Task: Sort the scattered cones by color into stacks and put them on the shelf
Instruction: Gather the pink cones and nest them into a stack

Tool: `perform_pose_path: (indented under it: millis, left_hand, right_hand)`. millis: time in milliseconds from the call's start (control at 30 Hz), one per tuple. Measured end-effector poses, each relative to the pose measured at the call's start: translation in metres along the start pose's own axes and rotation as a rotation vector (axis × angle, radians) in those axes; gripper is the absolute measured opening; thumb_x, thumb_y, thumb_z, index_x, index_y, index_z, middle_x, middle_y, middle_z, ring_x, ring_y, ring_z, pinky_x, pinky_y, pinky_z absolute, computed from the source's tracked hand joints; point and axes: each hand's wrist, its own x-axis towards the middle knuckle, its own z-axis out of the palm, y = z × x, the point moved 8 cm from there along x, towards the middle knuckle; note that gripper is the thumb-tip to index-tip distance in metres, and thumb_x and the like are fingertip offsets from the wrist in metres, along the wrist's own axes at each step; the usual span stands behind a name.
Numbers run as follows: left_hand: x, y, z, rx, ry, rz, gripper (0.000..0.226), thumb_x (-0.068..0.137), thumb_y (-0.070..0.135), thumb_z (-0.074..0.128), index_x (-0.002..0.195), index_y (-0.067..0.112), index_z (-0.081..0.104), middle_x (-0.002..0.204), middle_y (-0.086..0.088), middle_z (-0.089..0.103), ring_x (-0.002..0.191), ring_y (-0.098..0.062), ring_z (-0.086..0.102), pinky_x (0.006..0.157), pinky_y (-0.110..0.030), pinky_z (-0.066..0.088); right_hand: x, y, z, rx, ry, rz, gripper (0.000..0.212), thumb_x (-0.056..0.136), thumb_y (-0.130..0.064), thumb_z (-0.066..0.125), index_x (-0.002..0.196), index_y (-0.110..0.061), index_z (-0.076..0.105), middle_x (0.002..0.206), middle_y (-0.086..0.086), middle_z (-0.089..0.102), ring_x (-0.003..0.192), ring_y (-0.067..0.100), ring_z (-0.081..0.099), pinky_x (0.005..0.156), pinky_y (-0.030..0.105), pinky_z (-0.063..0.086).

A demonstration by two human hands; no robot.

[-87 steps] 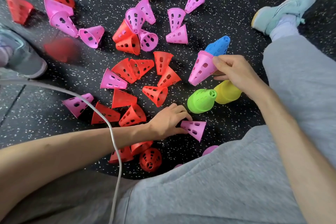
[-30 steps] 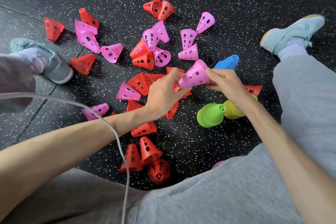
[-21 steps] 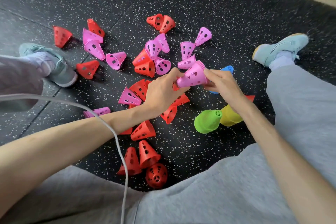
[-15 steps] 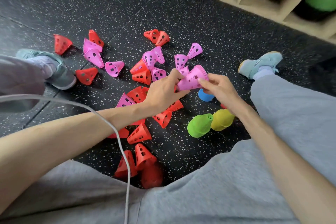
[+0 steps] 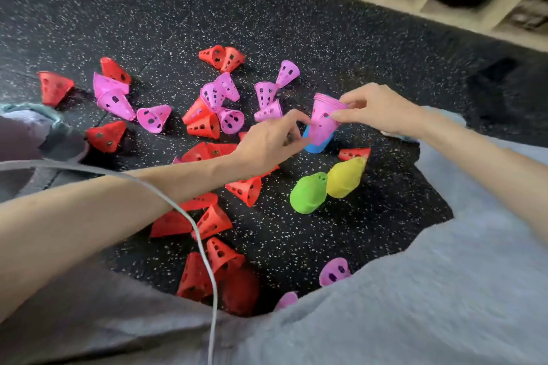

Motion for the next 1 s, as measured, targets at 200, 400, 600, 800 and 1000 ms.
perform_pose_path:
  millis: [200, 400, 600, 800, 1000]
  left_hand:
    - [0.005, 0.030, 0.035, -0.191, -0.022, 0.033, 0.031, 0.097, 0.025, 0.067, 0.125, 0.021, 0.054, 0.085, 0.013, 0.067, 0.062, -0.002, 0.053, 0.066, -0.029, 0.047]
    - [-0.034, 0.036, 0.095, -0.207, -0.320, 0.099, 0.026, 0.099, 0.034, 0.064, 0.123, 0.024, 0.062, 0.098, 0.014, 0.068, 0.078, 0.002, 0.059, 0.076, -0.024, 0.052]
    - [-0.060, 0.037, 0.154, -0.313, -0.449, 0.050, 0.026, 0.094, 0.028, 0.073, 0.119, 0.022, 0.067, 0.108, 0.011, 0.070, 0.092, 0.004, 0.061, 0.085, -0.019, 0.051]
    - [-0.092, 0.038, 0.214, -0.226, -0.817, 0.048, 0.069, 0.082, 0.048, 0.080, 0.143, 0.029, 0.053, 0.140, 0.006, 0.055, 0.124, -0.002, 0.044, 0.098, -0.003, 0.029]
    - [-0.109, 0.032, 0.230, -0.060, -0.927, 0.065, 0.068, 0.084, 0.064, 0.071, 0.143, 0.040, 0.049, 0.143, 0.008, 0.054, 0.132, -0.012, 0.044, 0.107, -0.040, 0.045]
  right_hand:
    - [-0.009, 0.045, 0.008, -0.070, -0.091, 0.004, 0.022, 0.094, -0.042, 0.069, 0.088, -0.022, 0.077, 0.064, -0.008, 0.060, 0.059, 0.004, 0.043, 0.059, 0.022, 0.033]
    - [-0.016, 0.057, -0.008, -0.096, -0.141, 0.027, 0.027, 0.095, -0.040, 0.068, 0.102, -0.016, 0.077, 0.055, -0.008, 0.050, 0.048, 0.004, 0.042, 0.046, 0.016, 0.032]
    - [-0.040, 0.072, -0.001, -0.043, -0.136, 0.054, 0.026, 0.092, -0.045, 0.069, 0.101, -0.023, 0.079, 0.085, 0.017, 0.068, 0.063, 0.013, 0.044, 0.063, 0.031, 0.033]
    - [-0.060, 0.082, 0.007, 0.019, -0.135, 0.071, 0.033, 0.089, -0.048, 0.068, 0.103, -0.020, 0.079, 0.097, 0.025, 0.066, 0.084, 0.037, 0.059, 0.077, 0.046, 0.048]
    - [-0.064, 0.086, 0.016, 0.070, -0.143, 0.088, 0.022, 0.092, -0.046, 0.069, 0.097, -0.027, 0.078, 0.084, 0.016, 0.067, 0.067, 0.012, 0.049, 0.066, 0.035, 0.037]
